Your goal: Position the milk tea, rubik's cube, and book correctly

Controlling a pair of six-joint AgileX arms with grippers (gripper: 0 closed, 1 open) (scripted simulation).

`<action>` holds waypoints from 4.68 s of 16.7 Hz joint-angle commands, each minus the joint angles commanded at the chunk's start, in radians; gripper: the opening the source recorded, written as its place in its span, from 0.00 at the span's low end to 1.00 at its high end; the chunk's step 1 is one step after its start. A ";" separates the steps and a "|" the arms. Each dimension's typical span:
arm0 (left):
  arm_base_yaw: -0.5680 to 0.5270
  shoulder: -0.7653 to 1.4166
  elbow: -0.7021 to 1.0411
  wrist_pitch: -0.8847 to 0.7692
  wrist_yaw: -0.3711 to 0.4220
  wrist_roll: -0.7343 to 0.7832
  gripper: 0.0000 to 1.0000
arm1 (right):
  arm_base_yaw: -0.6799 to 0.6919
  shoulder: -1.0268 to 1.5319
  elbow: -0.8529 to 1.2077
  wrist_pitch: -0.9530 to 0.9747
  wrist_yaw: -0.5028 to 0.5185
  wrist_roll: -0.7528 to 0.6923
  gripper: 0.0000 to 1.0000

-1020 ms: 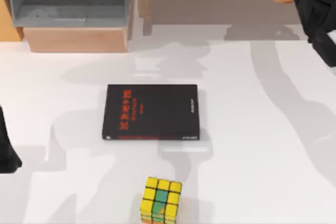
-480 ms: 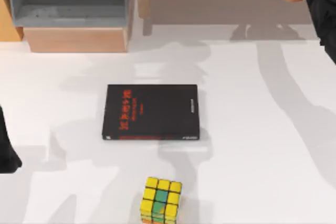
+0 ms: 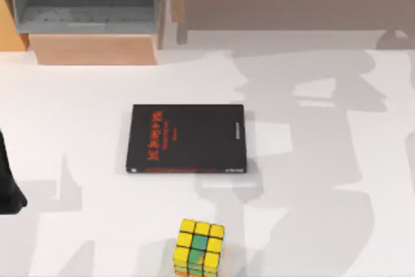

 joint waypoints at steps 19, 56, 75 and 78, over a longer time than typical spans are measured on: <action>0.000 0.000 0.000 0.000 0.000 0.000 1.00 | -0.403 0.368 0.002 0.243 -0.505 0.008 0.00; 0.000 0.000 0.000 0.000 0.000 0.000 1.00 | -0.440 0.413 -0.088 0.382 -0.542 0.006 1.00; 0.000 0.000 0.000 0.000 0.000 0.000 1.00 | -0.467 0.188 -0.166 0.238 -0.580 0.009 1.00; 0.000 0.000 0.000 0.000 0.000 0.000 1.00 | -0.426 0.153 -0.114 0.183 -0.553 0.066 1.00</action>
